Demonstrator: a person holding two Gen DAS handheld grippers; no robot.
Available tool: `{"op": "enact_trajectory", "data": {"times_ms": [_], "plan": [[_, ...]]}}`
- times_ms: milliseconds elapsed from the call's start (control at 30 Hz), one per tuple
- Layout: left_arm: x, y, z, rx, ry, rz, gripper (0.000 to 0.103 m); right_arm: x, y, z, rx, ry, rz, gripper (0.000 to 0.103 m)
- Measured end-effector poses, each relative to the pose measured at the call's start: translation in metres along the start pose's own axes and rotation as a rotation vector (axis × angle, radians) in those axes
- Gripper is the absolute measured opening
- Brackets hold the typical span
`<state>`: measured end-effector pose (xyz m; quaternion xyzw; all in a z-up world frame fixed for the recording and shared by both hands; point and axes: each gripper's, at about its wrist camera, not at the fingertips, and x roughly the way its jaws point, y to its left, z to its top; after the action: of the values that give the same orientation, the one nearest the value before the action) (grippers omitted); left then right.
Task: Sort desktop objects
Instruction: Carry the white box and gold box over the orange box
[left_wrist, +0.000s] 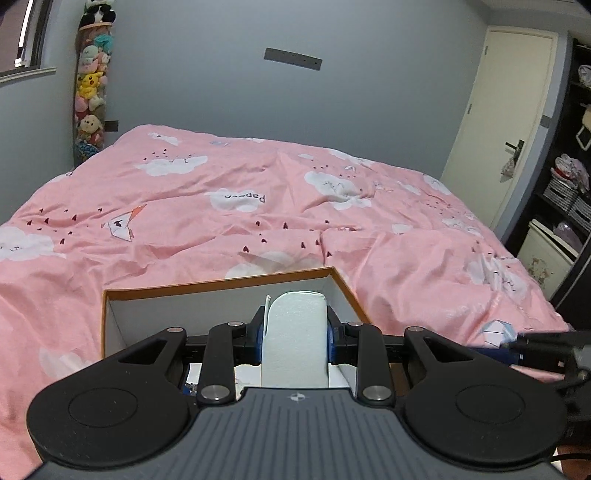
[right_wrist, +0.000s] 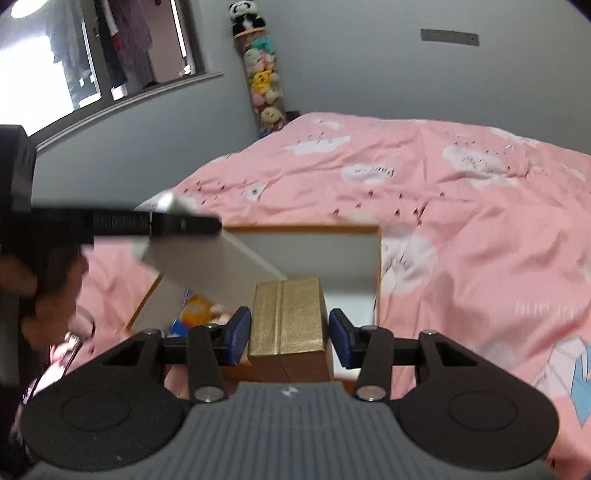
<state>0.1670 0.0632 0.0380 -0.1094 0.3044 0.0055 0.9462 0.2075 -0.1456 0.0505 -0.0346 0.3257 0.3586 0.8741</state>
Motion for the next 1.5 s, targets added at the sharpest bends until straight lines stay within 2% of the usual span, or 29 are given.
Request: {"op": "enact_trajectory", "data": {"times_ms": [267, 400, 500, 667, 933, 1067, 1400, 1500], "plan": [[0.044, 0.009, -0.012, -0.066, 0.07, -0.006, 0.033, 0.06, -0.015, 0.005, 0.027, 0.059, -0.039, 0.049], [0.056, 0.011, -0.021, -0.081, 0.052, 0.0, 0.033, 0.077, -0.022, 0.0, 0.027, 0.082, -0.063, 0.049], [0.063, 0.001, -0.026, -0.006, 0.021, 0.03, 0.033, 0.085, -0.026, -0.002, 0.026, 0.098, -0.057, 0.049], [0.073, -0.009, -0.037, 0.115, 0.036, 0.049, 0.033, 0.095, -0.03, -0.002, 0.02, 0.11, -0.057, 0.049], [0.058, -0.029, -0.063, 0.352, 0.06, 0.004, 0.033, 0.095, -0.036, -0.005, 0.01, 0.107, -0.089, 0.05], [0.053, -0.034, -0.073, 0.413, 0.088, 0.007, 0.033, 0.094, -0.038, -0.006, 0.018, 0.108, -0.089, 0.05], [0.069, -0.033, -0.07, 0.327, 0.078, 0.058, 0.033, 0.094, -0.036, -0.008, 0.014, 0.114, -0.089, 0.05], [0.082, -0.03, -0.069, 0.287, 0.119, 0.068, 0.033, 0.093, -0.036, -0.008, 0.012, 0.112, -0.09, 0.05]]}}
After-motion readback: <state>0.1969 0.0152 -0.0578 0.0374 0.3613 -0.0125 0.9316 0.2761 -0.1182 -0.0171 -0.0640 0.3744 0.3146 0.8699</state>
